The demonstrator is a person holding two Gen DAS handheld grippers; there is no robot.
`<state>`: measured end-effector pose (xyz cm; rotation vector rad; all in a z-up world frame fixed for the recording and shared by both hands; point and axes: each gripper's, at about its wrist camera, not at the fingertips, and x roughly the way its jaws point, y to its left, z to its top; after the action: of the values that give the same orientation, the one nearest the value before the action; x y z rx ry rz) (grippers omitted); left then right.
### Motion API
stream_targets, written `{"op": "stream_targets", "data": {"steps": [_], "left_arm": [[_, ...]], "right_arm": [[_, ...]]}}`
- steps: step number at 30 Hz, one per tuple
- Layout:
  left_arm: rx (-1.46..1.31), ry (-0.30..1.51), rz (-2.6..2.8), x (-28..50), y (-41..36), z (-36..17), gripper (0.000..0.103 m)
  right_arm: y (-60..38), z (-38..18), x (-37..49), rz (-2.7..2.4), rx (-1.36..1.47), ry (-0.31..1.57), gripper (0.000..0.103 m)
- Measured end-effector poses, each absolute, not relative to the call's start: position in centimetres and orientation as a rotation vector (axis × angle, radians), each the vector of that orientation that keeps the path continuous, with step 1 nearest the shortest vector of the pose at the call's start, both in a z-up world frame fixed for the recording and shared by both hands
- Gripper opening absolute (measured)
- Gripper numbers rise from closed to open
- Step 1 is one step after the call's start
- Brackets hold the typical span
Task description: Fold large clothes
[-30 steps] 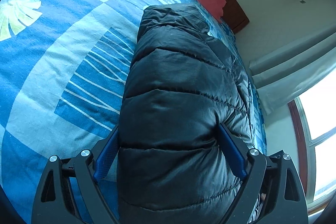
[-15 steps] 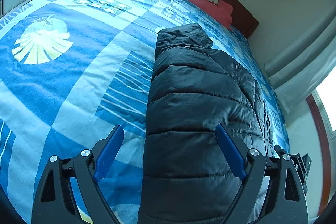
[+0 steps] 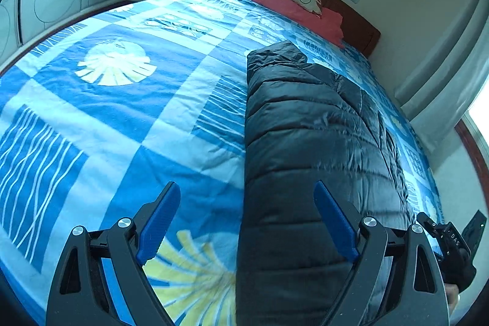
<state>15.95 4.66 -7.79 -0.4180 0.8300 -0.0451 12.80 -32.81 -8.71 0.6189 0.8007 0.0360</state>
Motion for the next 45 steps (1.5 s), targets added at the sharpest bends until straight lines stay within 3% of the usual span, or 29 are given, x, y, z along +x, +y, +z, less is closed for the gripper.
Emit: {"op": "stream_targets", "data": {"steps": [5,17,45], "left_arm": [[-0.351,0.8,-0.016,13.2,3.6,-6.7,0.088],[-0.177,0.725,0.003,7.9,-0.3,-4.1,0.088],[-0.086,0.649,-0.003,3.3,-3.8,-1.0,0.088]], "right_arm": [[-31.3,-6.7,9.9,-0.016,0.47,0.75,0.08],[-27.0,-3.9,5.3,-0.014,0.255,0.712,0.087],[-23.7,-0.4,0.4,0.023,0.137,0.632,0.088]]}}
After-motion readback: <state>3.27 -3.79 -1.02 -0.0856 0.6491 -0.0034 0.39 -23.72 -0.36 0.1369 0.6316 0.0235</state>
